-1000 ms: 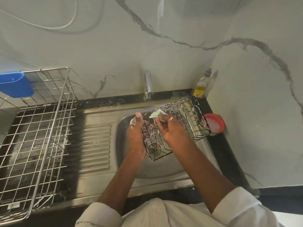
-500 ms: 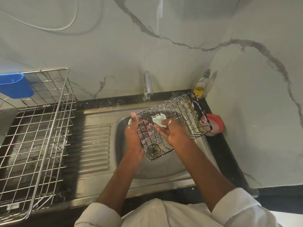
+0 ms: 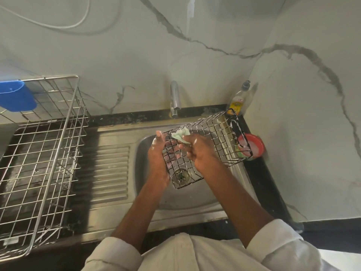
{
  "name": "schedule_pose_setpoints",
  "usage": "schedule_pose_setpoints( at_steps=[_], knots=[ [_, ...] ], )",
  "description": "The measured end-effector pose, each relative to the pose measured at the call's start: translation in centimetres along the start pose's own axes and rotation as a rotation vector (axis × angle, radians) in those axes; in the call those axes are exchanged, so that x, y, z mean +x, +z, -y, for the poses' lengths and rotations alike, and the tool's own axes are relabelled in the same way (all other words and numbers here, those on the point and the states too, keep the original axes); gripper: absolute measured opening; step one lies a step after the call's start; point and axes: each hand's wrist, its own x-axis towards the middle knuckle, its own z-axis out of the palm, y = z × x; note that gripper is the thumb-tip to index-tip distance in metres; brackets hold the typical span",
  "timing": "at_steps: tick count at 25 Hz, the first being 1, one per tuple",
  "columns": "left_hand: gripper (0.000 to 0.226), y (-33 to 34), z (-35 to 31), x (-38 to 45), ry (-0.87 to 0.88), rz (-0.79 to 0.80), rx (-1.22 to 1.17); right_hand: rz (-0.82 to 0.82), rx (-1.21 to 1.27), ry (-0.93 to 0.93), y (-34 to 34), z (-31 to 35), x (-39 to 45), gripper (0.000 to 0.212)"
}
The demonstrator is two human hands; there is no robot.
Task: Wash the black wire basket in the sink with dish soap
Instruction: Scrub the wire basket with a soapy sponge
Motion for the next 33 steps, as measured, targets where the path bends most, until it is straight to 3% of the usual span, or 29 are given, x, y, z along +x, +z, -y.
schedule_pose_setpoints(
  at_steps=[7, 12, 15, 20, 25, 28, 31, 33],
  knots=[
    [0.098, 0.0, -0.1, -0.3, -0.025, -0.04, 0.01, -0.067, 0.071, 0.036, -0.2, -0.5, 0.4, 0.021],
    [0.053, 0.0, 0.0, 0.0, -0.012, 0.013, 0.0, -0.04, -0.039, 0.033, 1.0, -1.4, 0.1, 0.018],
    [0.062, 0.3, -0.3, -0.4, -0.03, 0.022, -0.011, -0.095, 0.051, -0.03, 1.5, -1.0, -0.3, 0.016],
    [0.078, -0.4, -0.6, 0.1, 0.003, -0.019, -0.023, 0.208, 0.119, 0.033, -0.4, -0.2, -1.0, 0.03],
    [0.071, -0.3, -0.6, -0.2, -0.046, -0.049, 0.0, -0.055, 0.124, 0.081, -0.2, -0.8, 0.8, 0.018],
    [0.083, 0.0, -0.3, -0.4, -0.051, -0.069, 0.05, -0.134, 0.152, 0.109, -0.4, 0.6, 2.0, 0.013],
    [0.099, 0.1, -0.1, 0.0, -0.039, -0.086, 0.071, -0.008, 0.258, 0.155, -1.4, 2.0, 1.2, 0.005],
    [0.093, -0.2, -0.2, 0.5, -0.02, -0.099, 0.041, 0.098, 0.369, 0.156, -2.1, 1.7, 0.0, 0.013]
  ],
)
